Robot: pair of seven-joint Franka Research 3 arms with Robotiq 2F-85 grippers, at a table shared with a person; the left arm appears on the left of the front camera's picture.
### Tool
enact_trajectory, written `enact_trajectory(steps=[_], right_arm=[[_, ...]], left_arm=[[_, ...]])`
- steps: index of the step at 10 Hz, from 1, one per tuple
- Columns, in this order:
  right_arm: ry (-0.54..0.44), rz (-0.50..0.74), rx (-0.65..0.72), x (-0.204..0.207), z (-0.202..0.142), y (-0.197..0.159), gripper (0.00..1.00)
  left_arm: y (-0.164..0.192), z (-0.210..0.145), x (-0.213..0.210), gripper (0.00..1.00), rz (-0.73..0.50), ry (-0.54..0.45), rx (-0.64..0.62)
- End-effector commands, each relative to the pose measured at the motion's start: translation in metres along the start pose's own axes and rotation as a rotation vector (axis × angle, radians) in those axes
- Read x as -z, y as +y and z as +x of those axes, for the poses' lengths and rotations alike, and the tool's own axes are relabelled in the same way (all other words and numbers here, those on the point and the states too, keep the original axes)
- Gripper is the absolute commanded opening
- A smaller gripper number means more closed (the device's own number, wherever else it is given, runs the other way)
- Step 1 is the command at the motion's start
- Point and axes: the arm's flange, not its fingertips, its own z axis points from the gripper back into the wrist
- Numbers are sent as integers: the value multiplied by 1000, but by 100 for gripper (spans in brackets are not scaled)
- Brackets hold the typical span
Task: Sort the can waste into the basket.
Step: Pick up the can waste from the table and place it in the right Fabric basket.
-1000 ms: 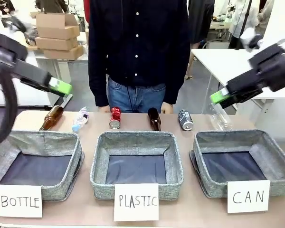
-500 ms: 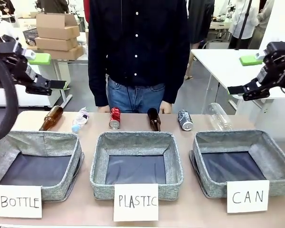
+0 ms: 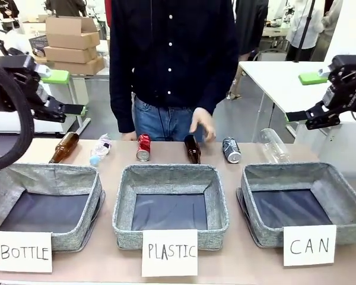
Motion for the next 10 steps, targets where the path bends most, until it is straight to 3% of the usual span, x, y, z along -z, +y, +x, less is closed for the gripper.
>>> enact_trajectory(steps=[1,8,9,10], right_arm=[[-7,28,-35,0,6,-1,100],[-7,28,-35,0,6,-1,100],[-7,28,-35,0,6,-1,100],[-7,28,-35,0,6,-1,100]], left_arm=[[-1,0,2,100,-24,-15,29],[0,0,1,100,3,-3,3],[-8,19,-20,100,440,96,18],[3,27,-31,100,701,245,-89]])
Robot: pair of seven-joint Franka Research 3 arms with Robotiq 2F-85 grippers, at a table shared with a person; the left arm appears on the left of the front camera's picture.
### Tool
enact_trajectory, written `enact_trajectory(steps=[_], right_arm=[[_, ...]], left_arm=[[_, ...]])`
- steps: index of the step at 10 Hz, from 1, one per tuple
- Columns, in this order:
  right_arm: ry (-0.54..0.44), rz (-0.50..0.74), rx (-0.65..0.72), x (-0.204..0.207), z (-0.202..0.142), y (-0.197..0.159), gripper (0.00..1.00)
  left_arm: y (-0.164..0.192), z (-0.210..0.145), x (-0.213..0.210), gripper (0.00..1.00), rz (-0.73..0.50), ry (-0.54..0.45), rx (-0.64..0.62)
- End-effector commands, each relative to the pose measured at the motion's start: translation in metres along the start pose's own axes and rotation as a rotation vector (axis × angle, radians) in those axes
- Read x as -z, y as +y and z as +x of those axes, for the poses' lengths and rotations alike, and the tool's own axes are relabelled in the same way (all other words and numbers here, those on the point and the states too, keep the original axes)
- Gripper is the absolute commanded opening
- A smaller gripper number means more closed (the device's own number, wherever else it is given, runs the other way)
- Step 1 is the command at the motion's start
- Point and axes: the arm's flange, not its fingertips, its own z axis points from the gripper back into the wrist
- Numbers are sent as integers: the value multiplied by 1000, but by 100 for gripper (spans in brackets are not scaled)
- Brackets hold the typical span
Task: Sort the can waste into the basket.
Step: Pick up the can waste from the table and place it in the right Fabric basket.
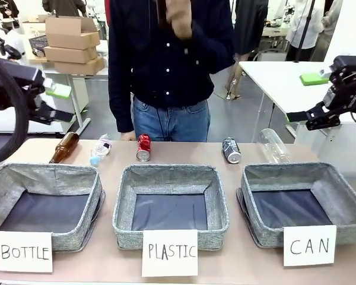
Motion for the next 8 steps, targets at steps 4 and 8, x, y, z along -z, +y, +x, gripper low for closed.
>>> enact_trajectory(steps=[4,8], right_arm=[[-5,21,-30,2,5,2,100],[-5,21,-30,2,5,2,100]], left_arm=[[8,40,24,100,360,170,47],[24,22,14,100,410,242,27]])
